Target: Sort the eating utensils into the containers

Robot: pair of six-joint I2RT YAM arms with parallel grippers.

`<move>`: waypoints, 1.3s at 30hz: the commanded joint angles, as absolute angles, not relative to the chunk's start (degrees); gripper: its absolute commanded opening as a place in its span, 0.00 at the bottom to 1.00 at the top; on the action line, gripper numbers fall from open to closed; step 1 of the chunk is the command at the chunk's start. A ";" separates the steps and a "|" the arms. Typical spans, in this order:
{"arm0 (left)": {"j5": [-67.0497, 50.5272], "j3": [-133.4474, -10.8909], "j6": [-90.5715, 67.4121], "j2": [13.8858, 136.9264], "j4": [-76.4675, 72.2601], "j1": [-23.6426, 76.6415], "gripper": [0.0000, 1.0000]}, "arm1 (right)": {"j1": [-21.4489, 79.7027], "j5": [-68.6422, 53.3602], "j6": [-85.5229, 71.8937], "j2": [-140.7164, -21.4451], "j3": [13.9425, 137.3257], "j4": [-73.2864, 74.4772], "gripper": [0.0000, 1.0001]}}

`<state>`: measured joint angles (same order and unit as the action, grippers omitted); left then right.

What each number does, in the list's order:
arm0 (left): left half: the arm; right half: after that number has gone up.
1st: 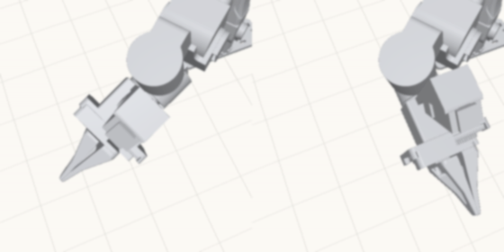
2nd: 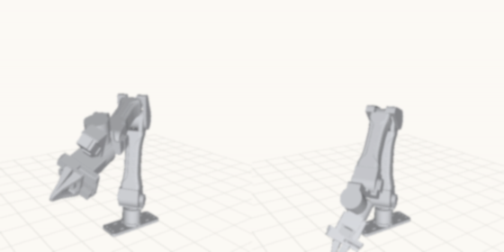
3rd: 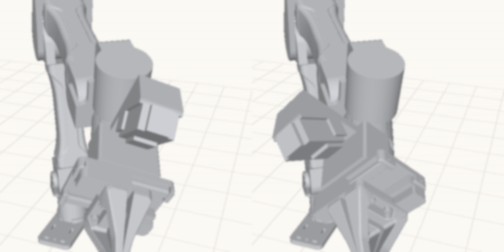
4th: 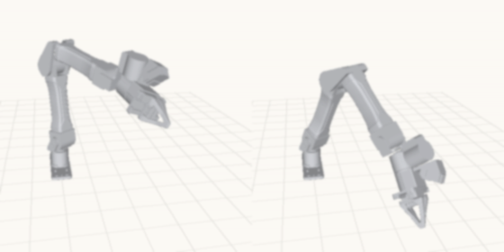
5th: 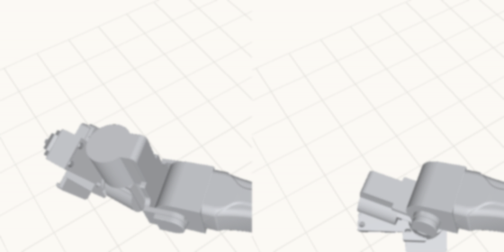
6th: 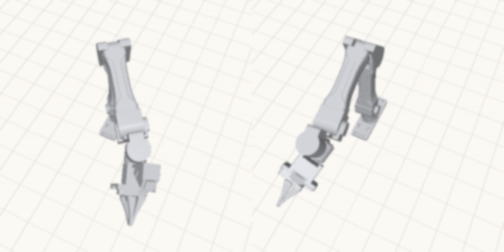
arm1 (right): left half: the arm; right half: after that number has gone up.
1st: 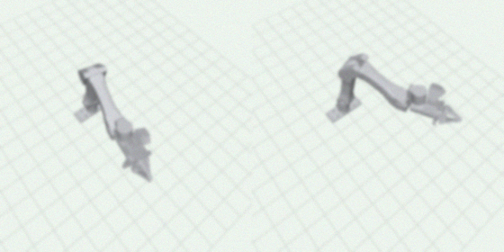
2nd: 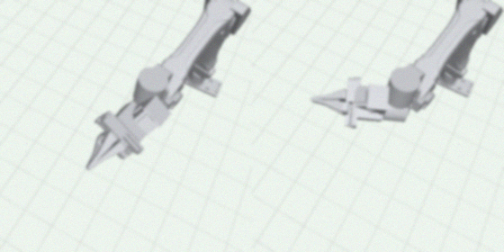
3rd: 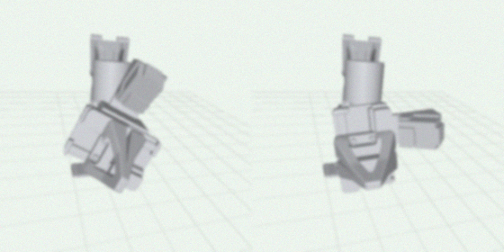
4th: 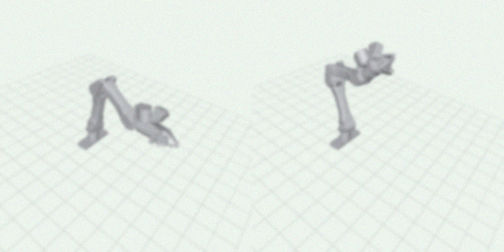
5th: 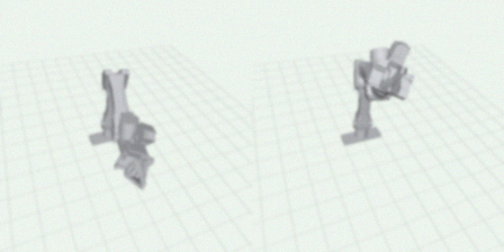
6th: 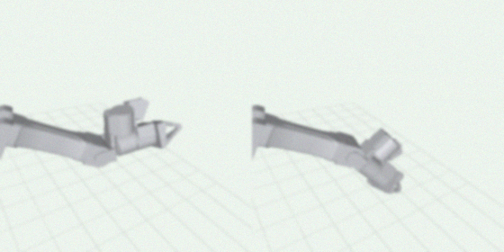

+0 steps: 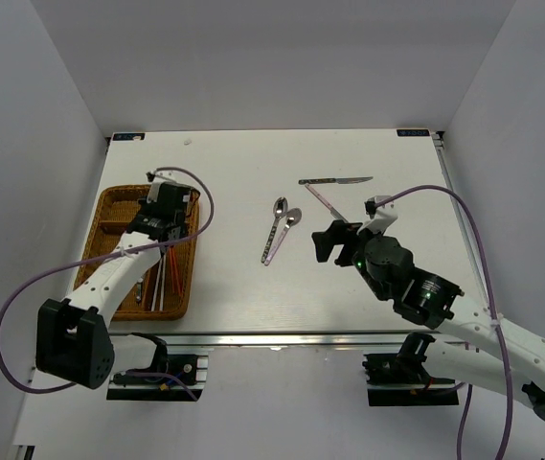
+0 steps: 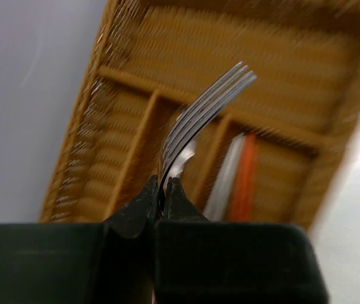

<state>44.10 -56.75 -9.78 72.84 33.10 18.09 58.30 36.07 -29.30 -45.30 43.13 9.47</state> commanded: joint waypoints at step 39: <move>40.83 -57.03 -21.43 59.95 41.03 11.16 0.98 | 51.77 36.28 -38.12 -77.73 59.30 22.03 0.89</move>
